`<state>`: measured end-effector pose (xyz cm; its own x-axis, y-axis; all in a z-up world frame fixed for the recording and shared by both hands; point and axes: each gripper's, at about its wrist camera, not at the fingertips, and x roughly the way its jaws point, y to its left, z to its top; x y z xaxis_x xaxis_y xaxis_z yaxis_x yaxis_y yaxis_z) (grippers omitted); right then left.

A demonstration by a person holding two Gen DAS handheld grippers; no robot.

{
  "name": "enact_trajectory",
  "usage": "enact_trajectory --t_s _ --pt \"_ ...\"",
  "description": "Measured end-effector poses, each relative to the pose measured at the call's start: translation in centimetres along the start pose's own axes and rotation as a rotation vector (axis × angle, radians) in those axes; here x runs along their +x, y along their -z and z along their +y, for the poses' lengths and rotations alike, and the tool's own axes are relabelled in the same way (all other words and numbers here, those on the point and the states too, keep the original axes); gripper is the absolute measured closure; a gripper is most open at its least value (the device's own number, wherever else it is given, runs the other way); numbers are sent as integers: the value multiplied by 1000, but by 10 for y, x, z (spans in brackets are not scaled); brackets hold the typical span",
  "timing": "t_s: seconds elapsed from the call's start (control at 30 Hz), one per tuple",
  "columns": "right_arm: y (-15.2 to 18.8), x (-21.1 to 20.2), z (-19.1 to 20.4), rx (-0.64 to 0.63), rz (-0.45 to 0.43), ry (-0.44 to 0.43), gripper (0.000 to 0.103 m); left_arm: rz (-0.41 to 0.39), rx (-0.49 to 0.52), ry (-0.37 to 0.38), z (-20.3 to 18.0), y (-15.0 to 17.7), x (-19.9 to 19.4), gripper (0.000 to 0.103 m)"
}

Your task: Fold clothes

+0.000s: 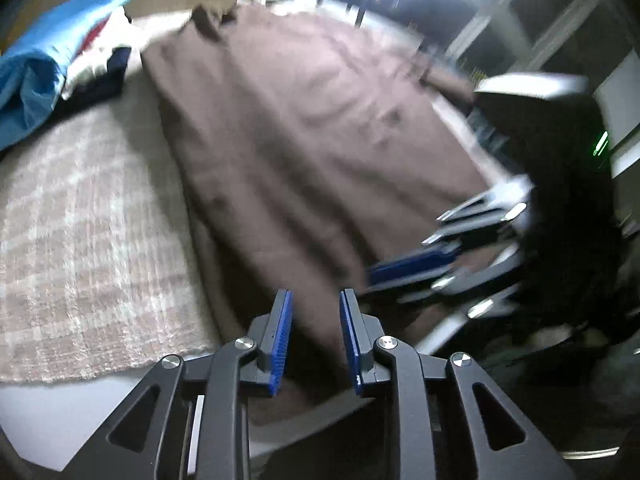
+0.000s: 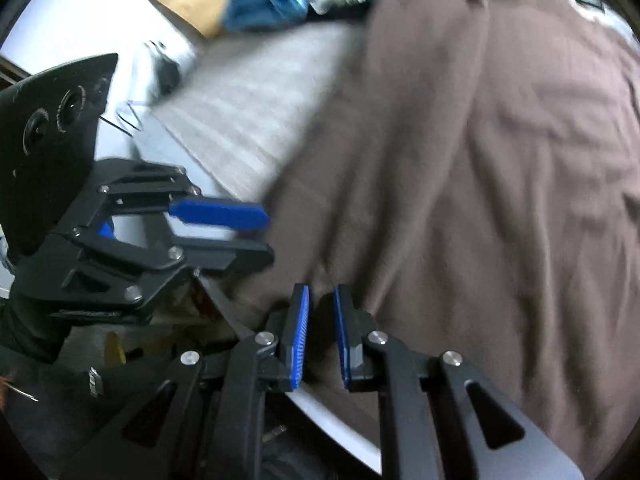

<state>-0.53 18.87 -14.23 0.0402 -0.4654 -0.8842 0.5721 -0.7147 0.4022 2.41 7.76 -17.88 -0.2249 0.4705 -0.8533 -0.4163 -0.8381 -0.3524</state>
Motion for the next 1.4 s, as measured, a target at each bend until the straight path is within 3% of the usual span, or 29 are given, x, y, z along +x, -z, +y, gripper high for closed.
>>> enact_trajectory --t_s 0.07,0.13,0.2,0.23,0.27,0.37,0.47,0.57,0.67,0.8,0.87,0.9,0.93,0.97,1.03,1.1,1.17,1.4 --pt "-7 -12 -5 -2 5 15 89 -20 -36 -35 3 7 -6 81" --pt "-33 -42 -6 -23 -66 42 88 -40 -73 -70 5 14 -12 79" --pt "-65 -71 -8 -41 -143 76 67 -60 -109 -105 8 21 -17 73" --pt "-87 -84 -9 -52 -186 101 47 -70 -127 -122 9 24 -20 68" --pt "-111 -92 -10 -65 -225 131 39 -80 -145 -139 10 28 -23 66" --pt "-171 -97 -28 -82 -264 173 39 -95 -184 -166 10 31 -22 57" --pt "-221 -72 -39 -61 -223 202 39 -81 -207 -211 9 29 -12 54" --pt "-253 -34 -47 -31 -155 239 39 -74 -251 -209 15 25 -2 54" --pt "-266 -9 -43 -33 -121 256 39 -63 -246 -211 14 29 0 54" --pt "-281 22 -45 -55 -44 405 39 -79 -242 -200 9 27 7 53" --pt "-284 34 -51 -53 1 437 40 -93 -247 -193 9 28 7 56" --pt "-284 38 -54 -48 18 436 40 -101 -250 -188 10 29 6 58" --pt "-284 40 -57 -44 26 431 44 -108 -253 -183 11 31 4 68" --pt "-284 42 -61 -42 33 425 59 -113 -253 -176 14 33 2 74" --pt "-282 44 -66 -56 39 413 76 -123 -263 -160 18 37 0 86" --pt "-280 42 -71 -78 38 393 81 -135 -274 -147 21 40 -1 97" --pt "-278 36 -79 -73 23 350 94 -146 -285 -132 24 43 -3 97" --pt "-257 -23 -119 26 -134 102 95 -253 -322 -65 5 36 -35 98"
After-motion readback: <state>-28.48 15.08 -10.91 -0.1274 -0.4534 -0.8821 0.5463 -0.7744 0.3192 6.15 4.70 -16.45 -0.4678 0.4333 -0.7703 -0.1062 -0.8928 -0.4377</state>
